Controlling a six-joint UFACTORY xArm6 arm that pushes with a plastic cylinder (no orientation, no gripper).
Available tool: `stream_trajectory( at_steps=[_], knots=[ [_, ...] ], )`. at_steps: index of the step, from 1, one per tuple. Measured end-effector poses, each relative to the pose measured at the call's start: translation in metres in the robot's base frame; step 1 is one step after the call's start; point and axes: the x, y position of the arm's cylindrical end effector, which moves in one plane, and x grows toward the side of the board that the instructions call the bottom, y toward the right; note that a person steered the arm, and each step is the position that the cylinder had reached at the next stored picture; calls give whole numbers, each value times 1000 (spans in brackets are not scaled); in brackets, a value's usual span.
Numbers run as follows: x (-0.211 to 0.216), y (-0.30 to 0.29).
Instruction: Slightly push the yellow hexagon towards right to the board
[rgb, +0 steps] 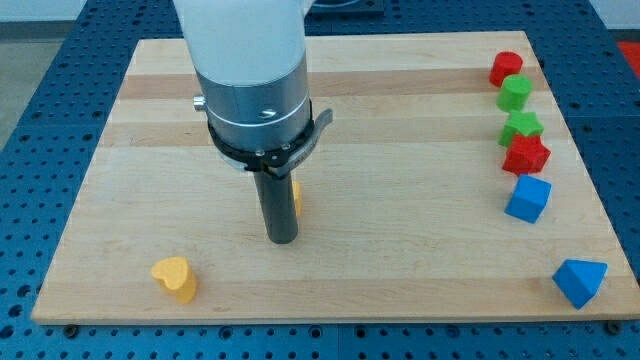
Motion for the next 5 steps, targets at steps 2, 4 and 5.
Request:
stream_trajectory(
  at_steps=[2,4,5],
  knots=[
    [8,-74],
    [-49,-78],
    [-45,-39]
  ],
)
